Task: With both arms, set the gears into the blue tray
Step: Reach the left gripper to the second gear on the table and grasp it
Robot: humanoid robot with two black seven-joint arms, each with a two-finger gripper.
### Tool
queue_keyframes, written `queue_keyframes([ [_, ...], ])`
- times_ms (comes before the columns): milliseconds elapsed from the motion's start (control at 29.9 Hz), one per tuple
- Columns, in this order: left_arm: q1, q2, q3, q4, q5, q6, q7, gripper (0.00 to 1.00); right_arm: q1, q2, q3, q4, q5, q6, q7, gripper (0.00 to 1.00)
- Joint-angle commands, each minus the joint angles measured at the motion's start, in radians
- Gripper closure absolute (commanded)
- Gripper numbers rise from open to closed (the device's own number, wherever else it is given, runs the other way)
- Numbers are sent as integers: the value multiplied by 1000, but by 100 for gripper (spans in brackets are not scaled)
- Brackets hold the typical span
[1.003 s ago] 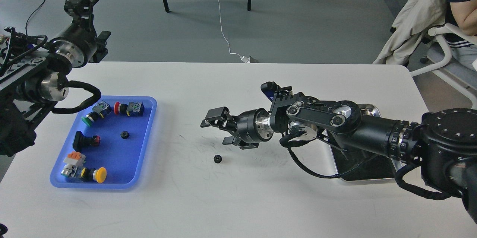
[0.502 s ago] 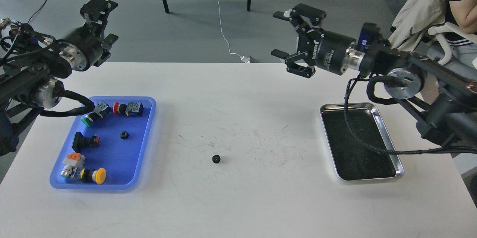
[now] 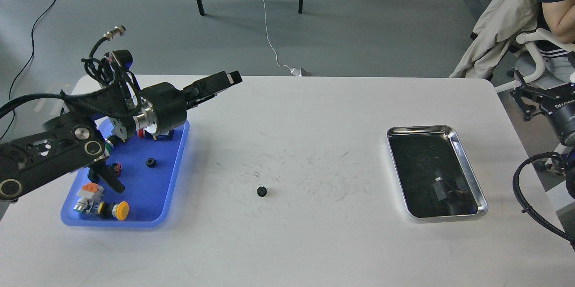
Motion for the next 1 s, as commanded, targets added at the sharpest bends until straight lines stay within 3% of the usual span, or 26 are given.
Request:
queue_keyframes([
  [0, 14, -40, 81, 5, 372, 43, 1, 2, -25, 61, 0, -25, 37, 0, 0, 3],
  [134, 84, -60, 130, 6, 624, 66, 3, 2, -26, 78, -5, -14, 34, 0, 0, 3],
  [502, 265, -145, 121, 55, 876, 143, 13, 4, 41, 82, -149, 2, 25, 0, 1, 2],
  [836, 294, -229, 117, 130, 886, 171, 15, 5, 99, 80, -180, -1, -9, 0, 1, 2],
  [970, 299, -254, 118, 157, 902, 172, 15, 11, 99, 80, -181, -2, -9, 0, 1, 2],
])
